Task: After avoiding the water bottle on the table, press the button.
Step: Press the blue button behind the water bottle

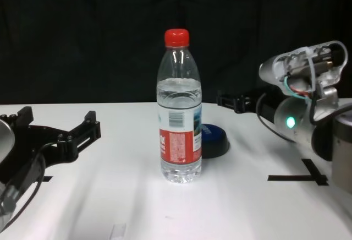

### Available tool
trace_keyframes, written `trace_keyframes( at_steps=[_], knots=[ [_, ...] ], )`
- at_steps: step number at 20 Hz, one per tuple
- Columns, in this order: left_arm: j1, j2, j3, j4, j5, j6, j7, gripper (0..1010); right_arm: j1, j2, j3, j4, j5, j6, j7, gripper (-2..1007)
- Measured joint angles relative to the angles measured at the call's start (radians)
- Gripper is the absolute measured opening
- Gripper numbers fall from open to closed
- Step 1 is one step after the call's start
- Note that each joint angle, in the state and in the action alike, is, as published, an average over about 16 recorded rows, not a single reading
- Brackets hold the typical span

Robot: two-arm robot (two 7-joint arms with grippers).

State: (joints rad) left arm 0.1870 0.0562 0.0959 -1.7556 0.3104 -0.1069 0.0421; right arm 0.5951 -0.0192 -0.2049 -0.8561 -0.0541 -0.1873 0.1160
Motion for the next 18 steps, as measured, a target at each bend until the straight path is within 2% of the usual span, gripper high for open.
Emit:
trace_keyframes(
  at_steps=[9, 18],
  knots=[
    [0.000, 0.000, 0.000, 0.000, 0.000, 0.000, 0.000, 1010, 0.042, -0.012, -0.009, 0.066, 0.002, 0.013, 0.012, 1003],
    [0.000, 0.000, 0.000, 0.000, 0.000, 0.000, 0.000, 1010, 0.061, -0.017, -0.019, 0.095, 0.001, 0.045, 0.018, 1003]
  ],
)
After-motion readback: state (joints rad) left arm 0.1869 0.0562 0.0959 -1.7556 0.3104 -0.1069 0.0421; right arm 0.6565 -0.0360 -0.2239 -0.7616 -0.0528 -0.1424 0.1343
